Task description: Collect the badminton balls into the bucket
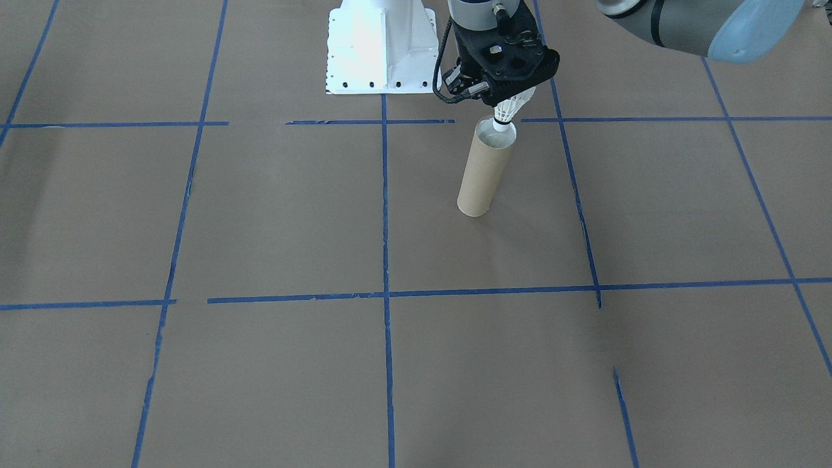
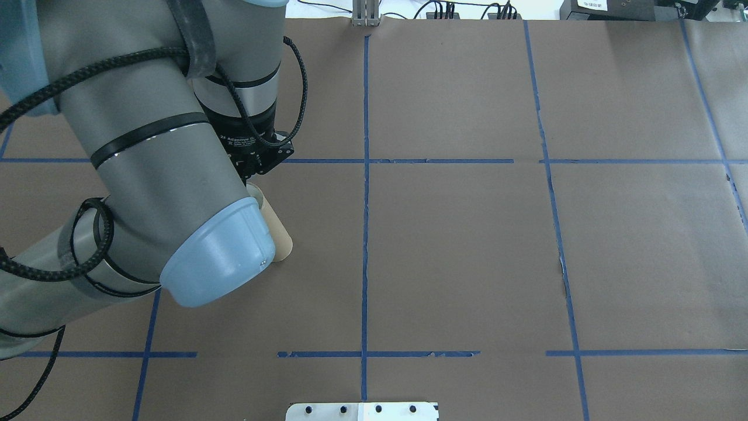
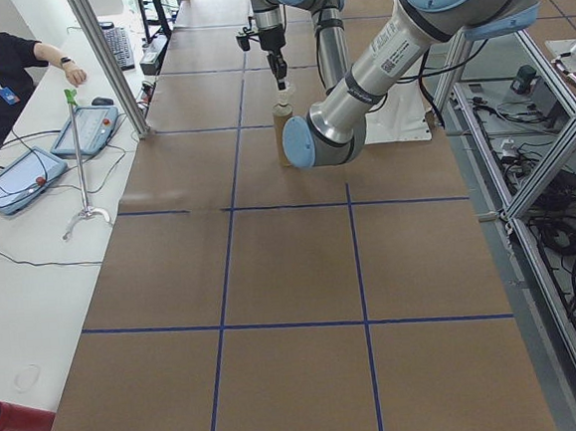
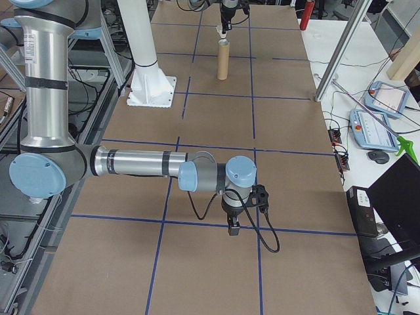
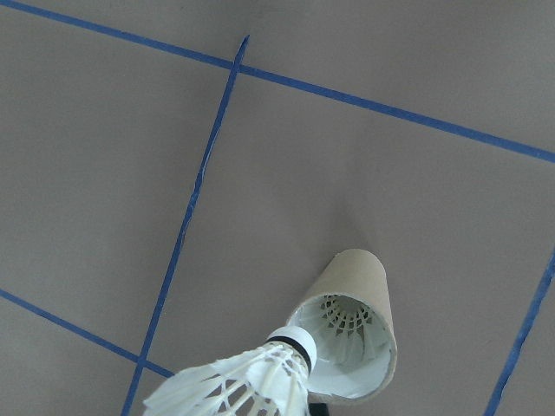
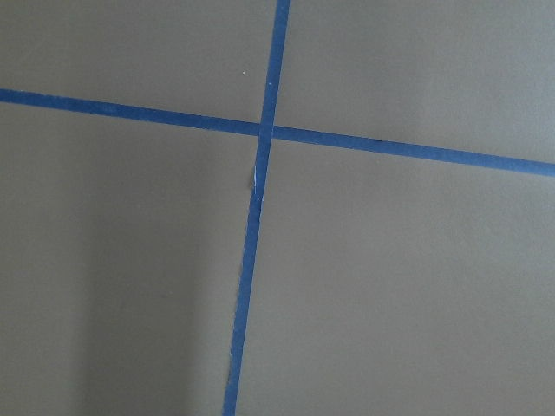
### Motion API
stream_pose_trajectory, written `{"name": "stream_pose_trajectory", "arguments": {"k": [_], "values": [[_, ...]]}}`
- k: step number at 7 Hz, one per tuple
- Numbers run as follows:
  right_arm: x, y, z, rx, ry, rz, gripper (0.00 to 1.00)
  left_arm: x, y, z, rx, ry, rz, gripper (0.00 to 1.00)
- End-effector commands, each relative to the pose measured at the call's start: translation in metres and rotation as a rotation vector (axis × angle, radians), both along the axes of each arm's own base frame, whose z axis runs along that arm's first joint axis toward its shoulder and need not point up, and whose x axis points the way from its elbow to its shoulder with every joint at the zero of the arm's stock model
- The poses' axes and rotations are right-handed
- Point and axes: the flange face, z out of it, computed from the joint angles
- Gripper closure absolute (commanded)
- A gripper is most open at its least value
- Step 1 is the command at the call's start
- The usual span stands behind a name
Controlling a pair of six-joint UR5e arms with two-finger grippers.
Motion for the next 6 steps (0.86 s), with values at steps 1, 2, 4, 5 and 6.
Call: {"name": "stream_pose_trajectory", "arguments": {"k": [1, 2, 4, 5, 6], "values": [[0.0, -0.0001, -0.0005, 0.001, 0.0, 0.0, 0.0, 0.005, -0.0053, -0.0001, -0.001, -0.015, -0.003, 1.0], [0.0, 0.0, 0.0003, -0.001, 0.0, 0.0, 0.0, 0.0051, -0.0054, 0.0008, -0.002, -0.017, -0.003, 1.0], [0.0, 0.0, 0.0003, -0.001, 0.0, 0.0, 0.0, 0.006, -0.005, 0.0015, -0.001, -0.016, 0.001, 0.98], [0.0, -0.0001, -0.0005, 0.001, 0.0, 0.0, 0.0, 0.0057, -0.0048, 0.002, 0.001, -0.016, 0.005, 0.18], [0.0, 0.0, 0.0003, -0.001, 0.0, 0.0, 0.0, 0.0033, -0.0039, 0.0007, 0.014, -0.015, 0.005, 0.0]]}}
